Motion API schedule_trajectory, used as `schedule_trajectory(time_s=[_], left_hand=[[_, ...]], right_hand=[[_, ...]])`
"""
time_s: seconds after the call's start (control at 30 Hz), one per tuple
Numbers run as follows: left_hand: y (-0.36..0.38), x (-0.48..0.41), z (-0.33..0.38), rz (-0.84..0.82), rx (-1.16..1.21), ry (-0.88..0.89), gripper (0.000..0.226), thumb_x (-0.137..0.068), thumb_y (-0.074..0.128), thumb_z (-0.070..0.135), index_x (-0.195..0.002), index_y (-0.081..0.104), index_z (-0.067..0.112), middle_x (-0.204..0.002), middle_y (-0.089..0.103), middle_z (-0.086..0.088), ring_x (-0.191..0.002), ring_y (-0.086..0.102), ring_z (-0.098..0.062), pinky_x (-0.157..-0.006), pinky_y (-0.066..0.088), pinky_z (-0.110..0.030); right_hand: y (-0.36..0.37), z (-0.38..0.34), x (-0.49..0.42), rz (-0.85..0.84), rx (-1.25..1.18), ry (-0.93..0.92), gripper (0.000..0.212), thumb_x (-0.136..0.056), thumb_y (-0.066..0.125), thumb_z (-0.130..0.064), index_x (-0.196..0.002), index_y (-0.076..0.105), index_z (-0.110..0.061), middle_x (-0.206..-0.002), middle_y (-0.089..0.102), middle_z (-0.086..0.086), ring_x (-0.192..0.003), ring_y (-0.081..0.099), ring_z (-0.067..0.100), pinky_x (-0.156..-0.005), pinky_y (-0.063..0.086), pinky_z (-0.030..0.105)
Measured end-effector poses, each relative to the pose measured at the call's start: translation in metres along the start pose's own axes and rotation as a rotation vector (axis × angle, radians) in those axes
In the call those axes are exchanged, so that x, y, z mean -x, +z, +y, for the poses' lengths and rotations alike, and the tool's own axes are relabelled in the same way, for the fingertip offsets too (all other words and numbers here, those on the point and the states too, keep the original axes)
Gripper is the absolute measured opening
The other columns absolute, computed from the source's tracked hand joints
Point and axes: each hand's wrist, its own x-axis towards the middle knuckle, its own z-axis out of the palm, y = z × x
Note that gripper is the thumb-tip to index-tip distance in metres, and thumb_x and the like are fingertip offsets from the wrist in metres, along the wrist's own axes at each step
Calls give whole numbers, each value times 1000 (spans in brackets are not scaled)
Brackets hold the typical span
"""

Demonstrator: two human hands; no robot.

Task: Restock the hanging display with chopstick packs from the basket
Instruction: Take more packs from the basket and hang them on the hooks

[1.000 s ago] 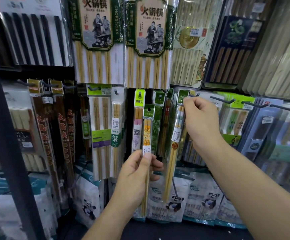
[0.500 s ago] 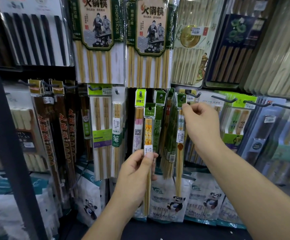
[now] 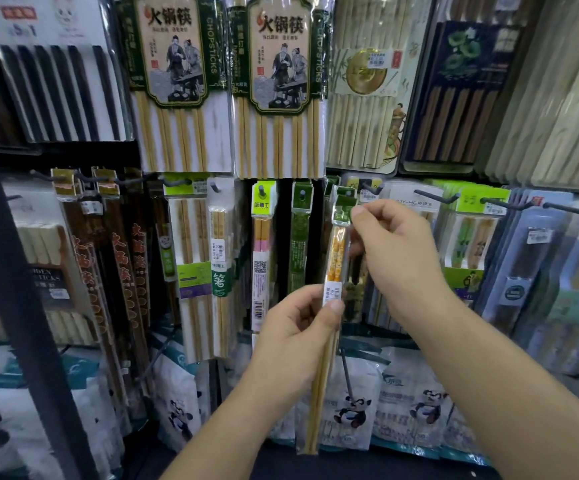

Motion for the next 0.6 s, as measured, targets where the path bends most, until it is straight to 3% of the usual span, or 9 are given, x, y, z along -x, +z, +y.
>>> schedule_trajectory(time_s=[0.17, 0.27, 0.4, 0.5, 0.6], left_hand=[[5, -8, 0, 31, 14, -27, 19, -102, 62, 27, -102, 75, 40, -96, 74, 0, -85, 66, -3, -80, 54, -17], [6, -15, 2, 37, 1, -36, 18, -102, 61, 31, -99, 75, 41, -88, 73, 8, -82, 66, 0, -76, 52, -13], [8, -22, 3, 59, -20, -83, 21, -104, 56, 34, -94, 73, 40, -79, 69, 14, -77, 65, 0, -72, 53, -14], [9, -23, -1, 51, -42, -88, 23, -105, 54, 33, -91, 73, 34, -75, 68, 11, -73, 65, -4, -70, 55, -18], [11, -22, -5, 35, -60, -104, 25, -106, 54, 32, -89, 71, 27, -71, 67, 9, -68, 63, -7, -68, 55, -23]], right_hand=[[-2, 3, -10, -111, 44, 18, 27, -101, 59, -32, -78, 66, -18, -62, 60, -3, -58, 56, 9, -54, 44, 20], [1, 3, -17, -70, 52, 5, 32, -101, 58, -32, -79, 64, -9, -63, 55, 2, -61, 52, 14, -61, 47, 30], [5, 3, -26, -6, 81, -18, 37, -100, 57, -26, -76, 60, 1, -64, 53, 7, -62, 49, 16, -65, 45, 33], [6, 6, -28, 21, 118, -51, 40, -98, 58, -24, -65, 52, -1, -62, 53, 13, -60, 47, 15, -66, 48, 33], [5, 12, -28, 36, 146, -51, 46, -97, 59, -23, -52, 46, -18, -49, 40, -7, -50, 38, 7, -67, 49, 32]])
